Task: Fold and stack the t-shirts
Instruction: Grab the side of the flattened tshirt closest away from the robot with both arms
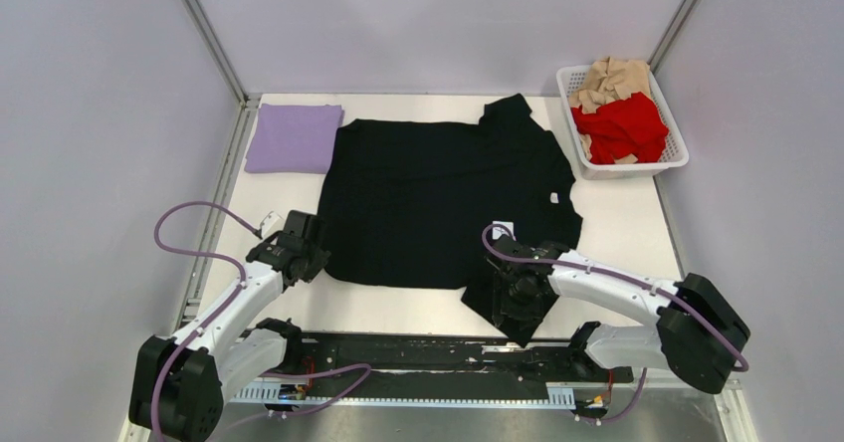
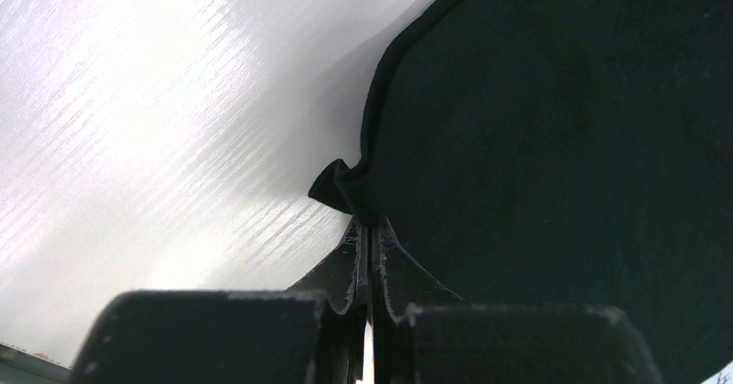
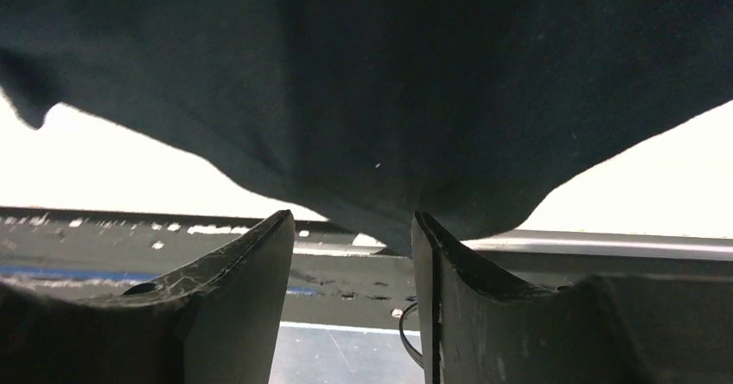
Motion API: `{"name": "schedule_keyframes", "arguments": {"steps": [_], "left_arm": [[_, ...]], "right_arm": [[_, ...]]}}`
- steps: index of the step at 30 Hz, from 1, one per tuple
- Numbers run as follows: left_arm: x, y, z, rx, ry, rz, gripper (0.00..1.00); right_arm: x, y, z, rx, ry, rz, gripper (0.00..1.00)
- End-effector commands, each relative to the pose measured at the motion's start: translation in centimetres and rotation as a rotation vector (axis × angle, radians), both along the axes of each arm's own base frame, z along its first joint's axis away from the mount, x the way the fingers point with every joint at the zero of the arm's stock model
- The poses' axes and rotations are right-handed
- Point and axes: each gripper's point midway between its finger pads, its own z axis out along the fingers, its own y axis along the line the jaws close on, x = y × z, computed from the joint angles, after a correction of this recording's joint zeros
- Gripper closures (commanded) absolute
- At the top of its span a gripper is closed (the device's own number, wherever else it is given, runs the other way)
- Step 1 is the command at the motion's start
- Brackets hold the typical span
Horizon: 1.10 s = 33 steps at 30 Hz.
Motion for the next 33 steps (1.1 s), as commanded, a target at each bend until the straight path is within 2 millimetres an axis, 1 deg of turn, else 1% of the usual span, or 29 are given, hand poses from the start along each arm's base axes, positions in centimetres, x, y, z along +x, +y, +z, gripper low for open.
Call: {"name": "schedule_keyframes", "arguments": {"steps": [1,3,4,5,6,7,8,9,12,15,16,19,22,23,25,27,30,33], "left_arm": [[0.0,0.2,-0.1,0.013,-0.004,0.003,1.00],[0.1,0.2,-0.1,0.007,-0.006,0.005,1.00],[0.1,0.2,-0.1,0.006,-0.007,0.006,1.00],[0.0,0.1,-0.2,0.005,-0.005,0.006,1.00],[0.0,0.1,-0.3,0.003,-0.003,0.007,1.00],[-0.1,0.1,-0.3,0.003,0.005,0.010,1.00],[-0.2,0.1,-0.3,-0.003,0.008,0.018,1.00],[-0.5,0.2,-0.4,-0.004,0.020,0.025,1.00],[-0.9,0.0,-0.3,-0.029,0.024,0.049,1.00],[-2.2,0.8,0.2,-0.005,0.041,0.072,1.00],[-2.9,1.2,0.4,0.005,0.052,0.077,1.00],[-3.9,1.6,0.8,0.013,0.056,0.086,1.00],[-5.4,1.6,0.4,-0.004,0.085,0.084,1.00],[-5.6,1.5,0.2,-0.013,0.089,0.075,1.00],[-5.7,1.4,0.2,-0.021,0.083,0.072,1.00],[-5.2,1.2,0.6,-0.025,0.057,0.067,1.00],[-3.9,0.7,1.7,-0.045,0.010,0.049,1.00],[-2.4,0.2,2.6,-0.061,-0.039,0.041,1.00]], "right_arm": [[0.9,0.7,-1.5,-0.017,-0.007,-0.083,0.49],[0.6,0.7,-2.1,-0.024,0.014,-0.092,0.54],[0.5,0.6,-2.4,-0.033,0.021,-0.099,0.58],[0.4,0.5,-2.5,-0.039,0.025,-0.105,0.70],[0.3,0.2,-2.5,-0.054,0.027,-0.110,0.77],[0.3,-0.1,-2.5,-0.070,0.027,-0.125,0.91],[0.3,-0.3,-2.4,-0.086,0.031,-0.135,0.98],[0.3,-0.3,-2.0,-0.090,0.032,-0.144,1.00],[0.1,-0.4,-1.3,-0.095,0.038,-0.144,1.00],[-1.1,-1.0,-0.5,-0.097,0.074,-0.135,1.00],[-1.6,-1.2,-0.3,-0.096,0.089,-0.132,1.00],[-2.9,-1.7,0.6,-0.087,0.121,-0.125,1.00],[-3.8,-2.1,1.1,-0.081,0.146,-0.145,1.00],[-3.9,-2.0,1.1,-0.068,0.141,-0.152,1.00],[-3.4,-1.6,1.2,-0.035,0.111,-0.156,1.00],[-2.2,-0.9,1.8,0.000,0.052,-0.159,1.00],[0.0,-0.2,3.0,0.025,-0.044,-0.159,1.00],[2.9,0.1,4.2,0.038,-0.147,-0.157,1.00]]}}
